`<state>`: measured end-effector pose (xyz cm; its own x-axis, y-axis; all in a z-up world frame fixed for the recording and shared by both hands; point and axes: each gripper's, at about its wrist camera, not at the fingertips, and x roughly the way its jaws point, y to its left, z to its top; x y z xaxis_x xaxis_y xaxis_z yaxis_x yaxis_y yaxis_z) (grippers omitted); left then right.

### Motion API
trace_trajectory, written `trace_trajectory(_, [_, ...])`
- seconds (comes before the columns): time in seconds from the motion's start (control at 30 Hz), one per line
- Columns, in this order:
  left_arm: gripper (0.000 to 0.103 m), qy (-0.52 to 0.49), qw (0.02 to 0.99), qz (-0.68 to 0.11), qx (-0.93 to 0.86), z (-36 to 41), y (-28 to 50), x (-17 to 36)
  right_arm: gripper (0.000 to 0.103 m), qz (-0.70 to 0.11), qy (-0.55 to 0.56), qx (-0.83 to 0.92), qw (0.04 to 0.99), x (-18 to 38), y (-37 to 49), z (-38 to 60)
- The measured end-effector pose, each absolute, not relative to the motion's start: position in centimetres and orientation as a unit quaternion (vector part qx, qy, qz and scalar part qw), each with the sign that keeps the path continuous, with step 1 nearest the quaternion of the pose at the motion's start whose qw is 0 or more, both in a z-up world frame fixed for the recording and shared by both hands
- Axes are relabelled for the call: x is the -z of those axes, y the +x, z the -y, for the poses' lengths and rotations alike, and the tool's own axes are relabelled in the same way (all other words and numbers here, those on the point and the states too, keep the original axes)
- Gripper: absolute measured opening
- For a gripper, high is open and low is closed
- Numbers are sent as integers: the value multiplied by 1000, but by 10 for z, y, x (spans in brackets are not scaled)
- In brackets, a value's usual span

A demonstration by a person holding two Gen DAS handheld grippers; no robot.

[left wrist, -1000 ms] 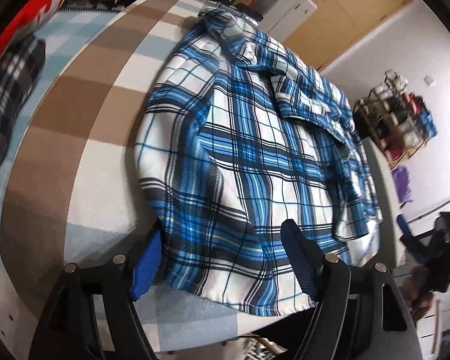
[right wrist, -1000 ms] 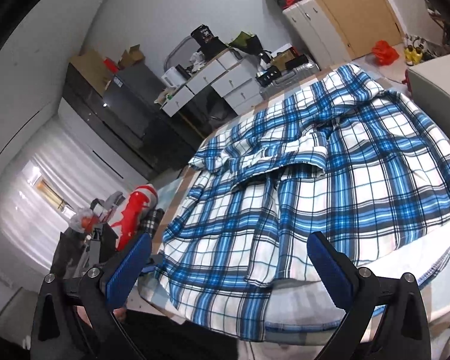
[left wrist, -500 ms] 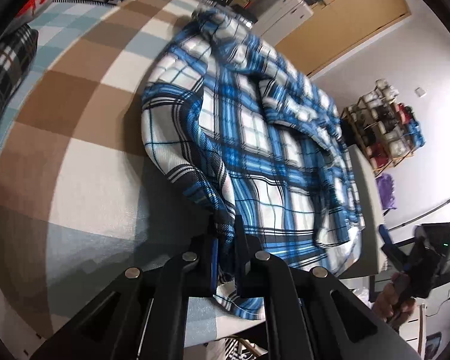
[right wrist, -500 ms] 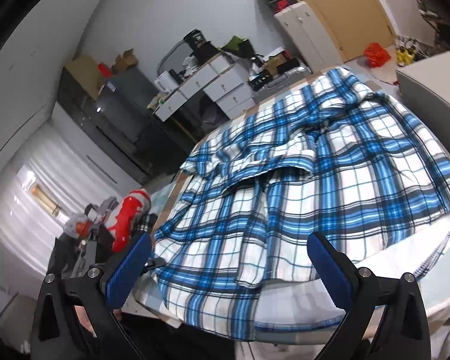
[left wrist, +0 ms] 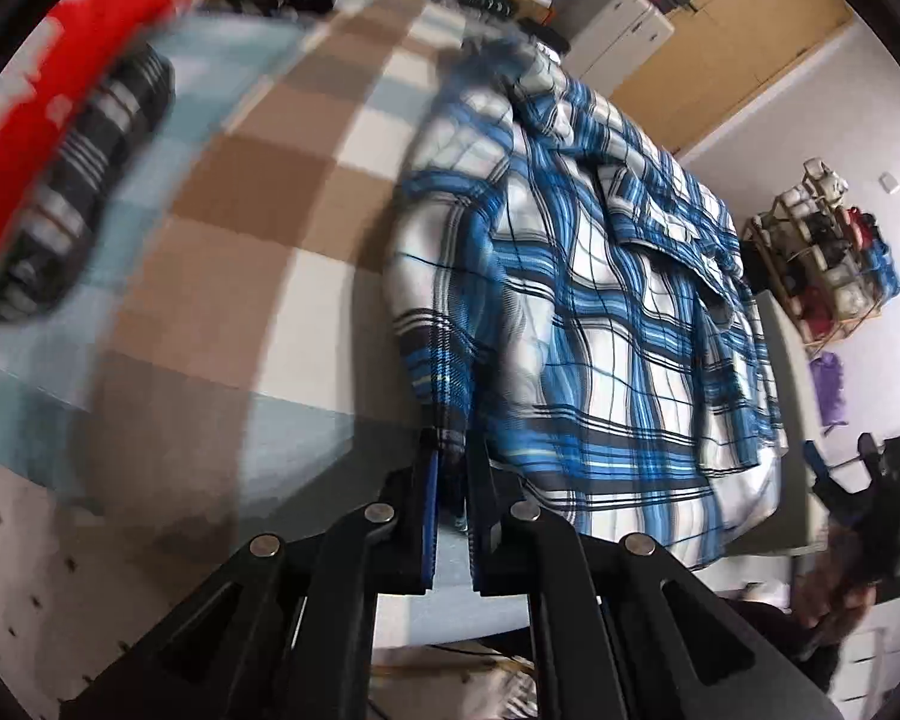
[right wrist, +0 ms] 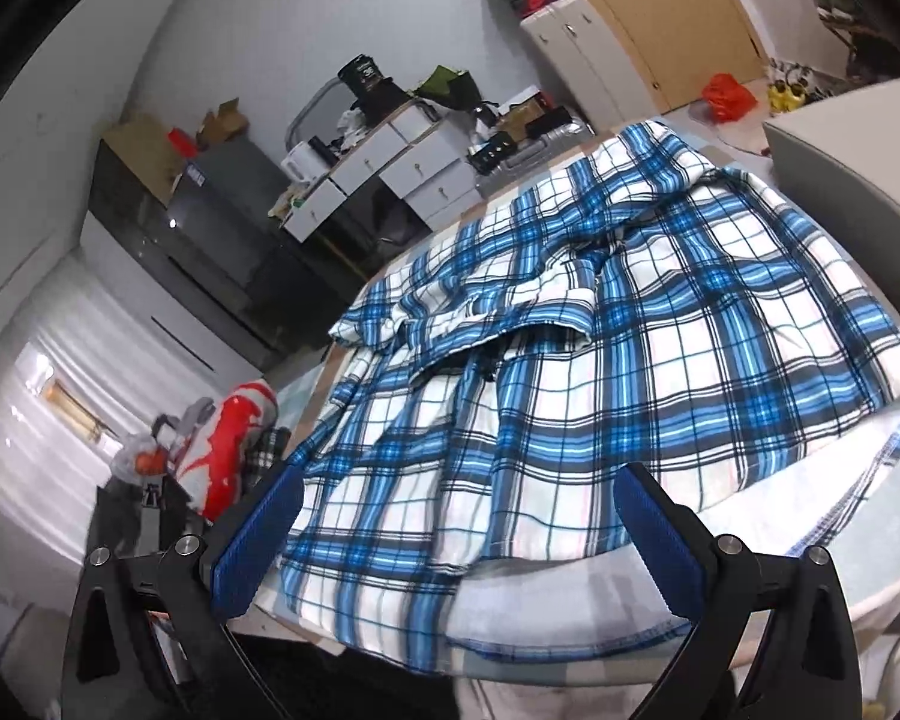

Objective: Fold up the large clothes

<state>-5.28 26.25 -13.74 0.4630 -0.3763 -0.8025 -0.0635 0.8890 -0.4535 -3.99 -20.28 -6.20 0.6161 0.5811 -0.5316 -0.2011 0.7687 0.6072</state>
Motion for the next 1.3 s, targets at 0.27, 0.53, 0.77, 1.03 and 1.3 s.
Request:
trace_trajectory(0.27, [3, -207, 814, -535, 94, -265, -50, 143, 103, -381, 248, -249, 855, 63, -38, 197])
trace_trajectory(0.53, [11, -220, 810, -536, 87, -273, -32, 150, 103, -369, 222, -264, 863, 55, -47, 190])
trace_trajectory(0.77, [63, -241, 813, -512, 140, -265, -29, 150, 103, -364, 222, -278, 861, 53, -46, 187])
trace_trajectory(1.03, [0, -244, 797, -537, 132, -268, -20, 159, 103, -355, 221, -280, 864, 50, -49, 191])
trace_trajectory(1.3, [0, -229, 819, -506, 142, -265, -38, 133, 103, -341, 260, -251, 868, 50, -47, 217])
